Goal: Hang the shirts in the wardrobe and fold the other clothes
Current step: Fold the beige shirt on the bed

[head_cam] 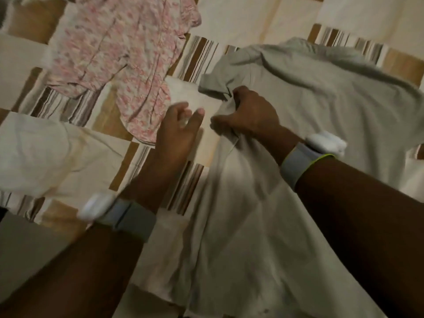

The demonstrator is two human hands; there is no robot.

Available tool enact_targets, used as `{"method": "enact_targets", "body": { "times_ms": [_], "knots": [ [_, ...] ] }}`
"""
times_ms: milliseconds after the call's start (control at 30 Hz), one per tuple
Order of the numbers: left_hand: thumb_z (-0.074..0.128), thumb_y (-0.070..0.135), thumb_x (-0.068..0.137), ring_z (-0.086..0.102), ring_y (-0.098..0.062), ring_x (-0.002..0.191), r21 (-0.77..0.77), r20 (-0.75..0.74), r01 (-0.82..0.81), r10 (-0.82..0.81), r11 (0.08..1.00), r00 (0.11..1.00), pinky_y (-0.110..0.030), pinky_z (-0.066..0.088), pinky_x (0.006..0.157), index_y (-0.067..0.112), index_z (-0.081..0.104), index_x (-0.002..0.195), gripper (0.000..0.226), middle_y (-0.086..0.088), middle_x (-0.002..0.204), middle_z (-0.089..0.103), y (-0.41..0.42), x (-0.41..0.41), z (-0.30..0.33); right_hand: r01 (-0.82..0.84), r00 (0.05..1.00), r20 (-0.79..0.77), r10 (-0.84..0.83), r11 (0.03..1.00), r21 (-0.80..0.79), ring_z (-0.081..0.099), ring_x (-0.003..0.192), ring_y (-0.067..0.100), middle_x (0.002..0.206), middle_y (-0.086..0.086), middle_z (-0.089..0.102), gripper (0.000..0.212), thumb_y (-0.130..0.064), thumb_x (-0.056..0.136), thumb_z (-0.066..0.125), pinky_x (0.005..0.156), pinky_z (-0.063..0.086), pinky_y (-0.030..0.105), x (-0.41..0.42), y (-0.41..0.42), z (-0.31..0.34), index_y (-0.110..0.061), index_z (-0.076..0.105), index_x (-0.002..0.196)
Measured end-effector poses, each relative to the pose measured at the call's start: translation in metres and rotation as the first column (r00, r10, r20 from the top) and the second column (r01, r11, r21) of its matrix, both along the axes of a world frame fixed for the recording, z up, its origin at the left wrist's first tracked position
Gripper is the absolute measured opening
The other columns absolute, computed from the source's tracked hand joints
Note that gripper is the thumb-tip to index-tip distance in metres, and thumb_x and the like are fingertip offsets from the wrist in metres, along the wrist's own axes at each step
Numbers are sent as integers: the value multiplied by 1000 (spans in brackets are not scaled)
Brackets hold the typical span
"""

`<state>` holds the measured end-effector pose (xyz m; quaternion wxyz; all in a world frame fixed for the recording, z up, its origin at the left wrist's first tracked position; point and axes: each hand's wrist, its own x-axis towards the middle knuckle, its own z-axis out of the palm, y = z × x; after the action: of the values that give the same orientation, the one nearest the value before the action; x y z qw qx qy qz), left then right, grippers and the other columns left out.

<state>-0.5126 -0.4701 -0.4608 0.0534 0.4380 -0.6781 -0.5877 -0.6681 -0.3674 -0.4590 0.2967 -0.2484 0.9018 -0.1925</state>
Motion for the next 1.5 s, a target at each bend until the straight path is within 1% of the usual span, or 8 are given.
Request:
{"method": "enact_targets", "body": {
  "times_ms": [133,400,567,700,933,1233,1367,1500],
  "knots": [
    [80,59,81,62,-19,107,32,176,173,-175,984,969,-39,59,82,19,37,151,91,3,132,52,-48,-88,-5,121,992,47,-119,991,-62,59,108,22,121,-3,56,80,-67,74,73,90,51,38,8,-4,-13,-24,50,137],
    [67,22,95,72,-24,101,33,-43,74,-73,997,996,-41,62,89,19,69,100,6,-4,104,73,-86,-130,-8,411,837,457,-302,897,-161,64,68,18,85,3,68,39,-45,94,69,59,55,25,-32,-12,5,-9,71,109],
    [70,38,96,66,-17,112,0,-114,0,0,1000,993,-31,58,97,9,57,139,54,-5,126,67,-106,-132,-15,29,960,-254,-117,945,-326,60,117,12,130,1,64,44,-42,93,66,101,48,24,-74,-30,0,-21,63,131],
    [66,33,101,68,-10,97,-29,-172,3,-8,1000,985,-26,59,81,10,60,129,37,1,110,69,-100,-118,-19,-257,965,-7,264,933,-252,54,119,10,140,2,55,70,-37,94,73,89,46,5,-92,-70,10,-15,43,153],
    [82,16,86,74,-20,97,338,-66,156,-142,928,988,-34,64,66,24,46,134,61,-2,126,63,-79,-75,-4,-249,967,-85,239,958,-144,65,85,24,101,16,73,45,-47,88,77,84,58,45,-107,-106,-8,-3,75,100],
    [70,-4,89,68,-18,75,-52,74,4,0,999,997,-32,64,68,13,46,136,55,-19,106,63,-79,-53,-23,-76,974,-224,37,983,-167,66,101,18,95,-12,67,41,-67,83,62,98,50,46,-91,-118,-50,-30,71,99],
    [68,23,90,59,-17,104,-756,-106,5,-131,655,986,-24,52,83,6,60,127,42,-11,117,62,-54,-51,-29,-18,973,-207,-102,860,-510,60,116,15,126,-1,63,41,-47,94,58,102,52,37,-90,-97,-45,-21,65,125],
    [56,35,98,48,-30,139,-798,47,352,-533,488,845,-51,41,111,11,56,140,49,-13,148,53,-23,-74,-37,-79,823,-481,-304,776,-625,56,125,23,133,15,59,35,-26,105,51,107,46,35,-85,-33,-48,-5,59,132]
  ]
}}
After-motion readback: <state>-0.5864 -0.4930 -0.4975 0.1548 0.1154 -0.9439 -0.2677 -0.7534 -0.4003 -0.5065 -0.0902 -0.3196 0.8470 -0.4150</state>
